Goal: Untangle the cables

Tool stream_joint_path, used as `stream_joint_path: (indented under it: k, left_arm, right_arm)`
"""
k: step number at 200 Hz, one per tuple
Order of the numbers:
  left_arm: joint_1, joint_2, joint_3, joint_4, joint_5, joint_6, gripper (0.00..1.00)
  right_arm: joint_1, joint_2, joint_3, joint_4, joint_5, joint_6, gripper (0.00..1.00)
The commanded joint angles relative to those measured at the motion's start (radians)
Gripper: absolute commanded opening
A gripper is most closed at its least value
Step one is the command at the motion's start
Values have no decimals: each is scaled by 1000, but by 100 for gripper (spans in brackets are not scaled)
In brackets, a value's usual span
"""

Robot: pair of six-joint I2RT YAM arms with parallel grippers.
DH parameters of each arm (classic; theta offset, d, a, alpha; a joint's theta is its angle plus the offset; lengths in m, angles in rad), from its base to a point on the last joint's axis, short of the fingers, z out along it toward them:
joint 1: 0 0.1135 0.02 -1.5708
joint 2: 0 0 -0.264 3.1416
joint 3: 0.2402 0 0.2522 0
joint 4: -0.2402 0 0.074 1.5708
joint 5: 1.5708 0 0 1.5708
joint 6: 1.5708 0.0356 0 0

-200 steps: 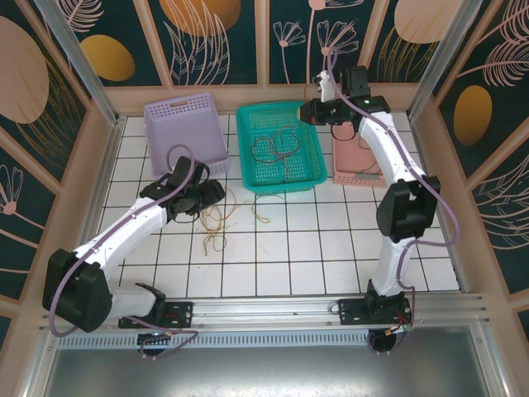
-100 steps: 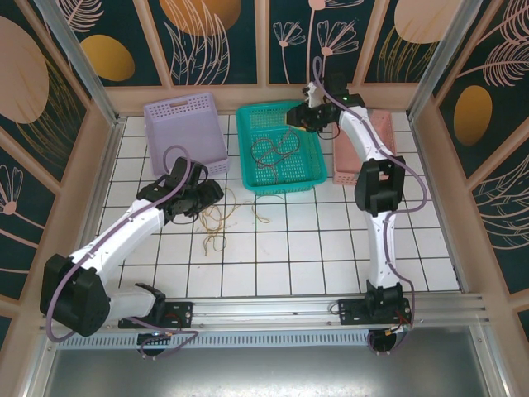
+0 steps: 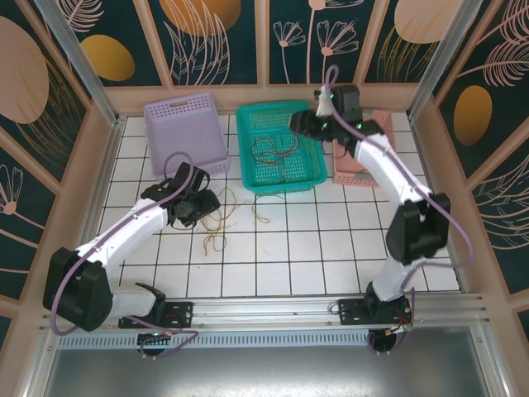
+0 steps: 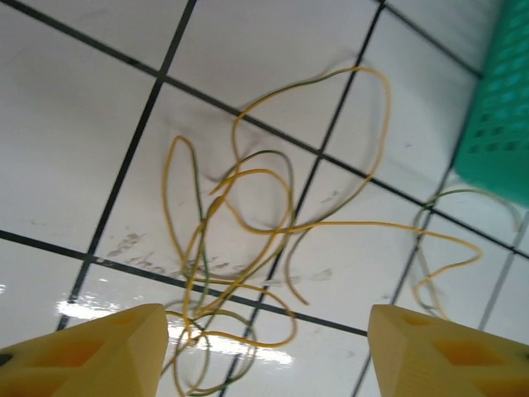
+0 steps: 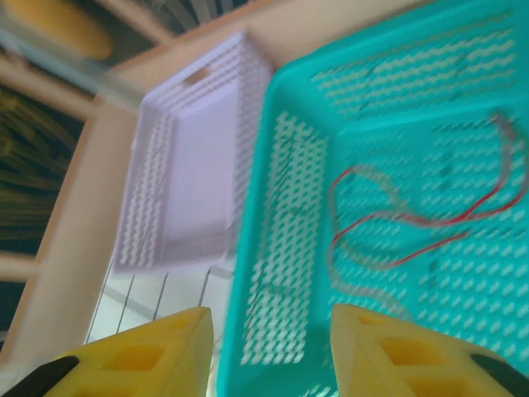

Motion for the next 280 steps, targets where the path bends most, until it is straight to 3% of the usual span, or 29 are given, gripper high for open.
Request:
stream_joint_path:
  k: [1, 37, 79, 92, 105, 162, 187, 215, 251, 280]
  left_arm:
    - [10, 35, 12, -62, -27, 24, 61]
    - [10, 43, -78, 27, -13, 43, 51]
    - [10, 113, -86, 111, -24, 84, 32]
    - [10, 132, -103, 124, -13, 82, 22]
    - [11, 119, -122, 148, 4, 74, 0]
    - [-50, -11, 1, 158, 209, 195, 0]
    - [-112, -50, 110, 57, 201, 212, 0]
    - [-119, -136, 186, 7, 161, 191, 0]
    - [-119, -246, 180, 196, 330, 205, 0]
    - [-120, -244, 153, 103, 312, 241, 0]
  right_arm:
    - [118, -98, -214, 151, 48, 39, 42]
    - [265, -206, -447, 230, 32, 113, 42]
    - [354, -220, -518, 246, 28, 135, 41]
    - [362, -222, -520, 241, 36, 137, 40]
    - [363, -228, -525, 236, 48, 140, 40]
    - [355, -273, -572, 229, 123, 172, 40]
    - [328, -317, -612, 254, 151, 207, 40]
    - [299, -373, -641, 289, 156, 217, 40]
    - [276, -425, -647, 302, 144, 223, 42]
    - [271, -430, -635, 300, 95, 225, 46]
